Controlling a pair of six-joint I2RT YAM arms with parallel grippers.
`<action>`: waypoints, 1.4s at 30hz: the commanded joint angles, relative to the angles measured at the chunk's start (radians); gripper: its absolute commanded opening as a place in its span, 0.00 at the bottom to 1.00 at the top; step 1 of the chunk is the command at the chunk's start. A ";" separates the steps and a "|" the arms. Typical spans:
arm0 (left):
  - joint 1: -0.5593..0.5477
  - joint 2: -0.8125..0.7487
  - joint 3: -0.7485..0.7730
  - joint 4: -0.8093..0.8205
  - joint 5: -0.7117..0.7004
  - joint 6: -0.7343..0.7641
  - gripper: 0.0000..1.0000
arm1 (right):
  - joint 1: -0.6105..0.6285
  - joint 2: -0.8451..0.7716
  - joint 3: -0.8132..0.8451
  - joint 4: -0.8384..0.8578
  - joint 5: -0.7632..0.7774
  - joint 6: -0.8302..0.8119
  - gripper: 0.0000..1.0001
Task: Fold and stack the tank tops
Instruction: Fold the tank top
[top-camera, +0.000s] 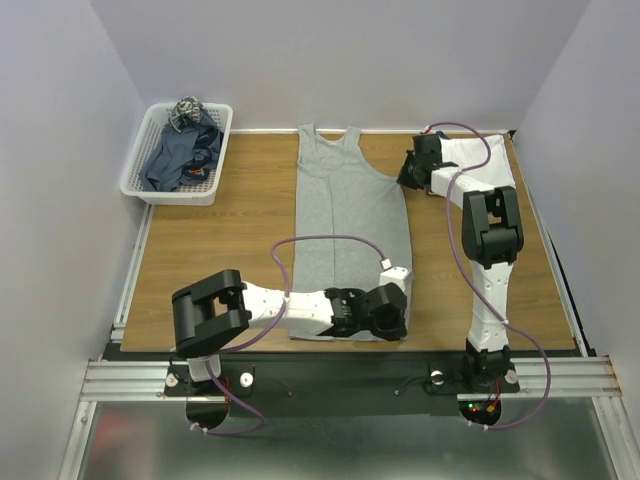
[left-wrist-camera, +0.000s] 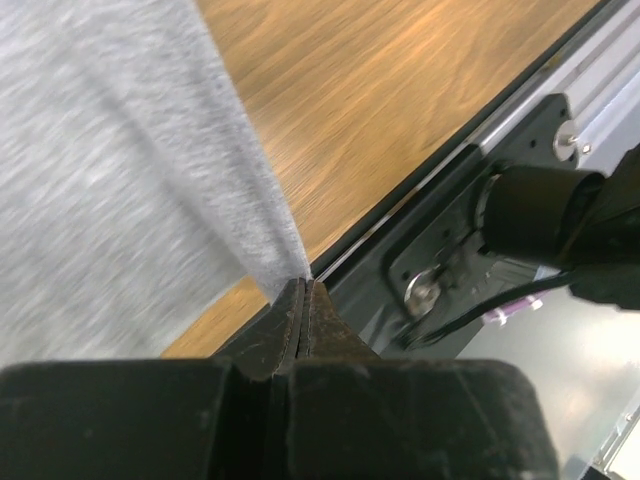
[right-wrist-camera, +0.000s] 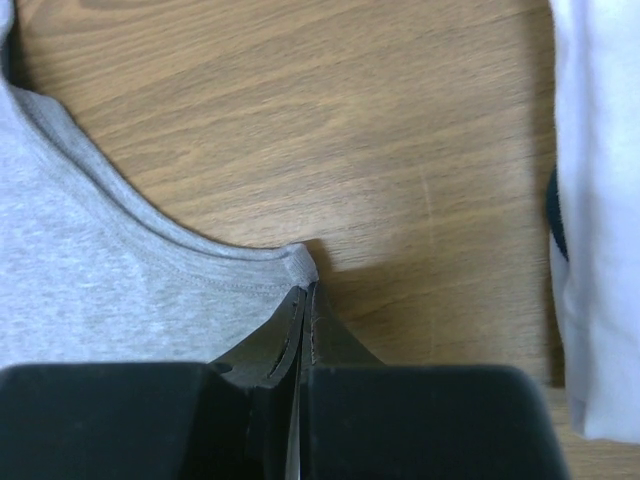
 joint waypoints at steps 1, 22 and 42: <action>0.010 -0.123 -0.083 0.046 -0.031 -0.040 0.00 | -0.004 -0.075 0.003 0.004 -0.061 0.050 0.00; 0.034 -0.336 -0.362 0.110 -0.077 -0.138 0.00 | 0.067 -0.150 0.002 0.006 0.054 0.228 0.00; 0.036 -0.427 -0.501 0.130 -0.095 -0.219 0.00 | 0.173 -0.087 0.088 0.015 0.077 0.232 0.01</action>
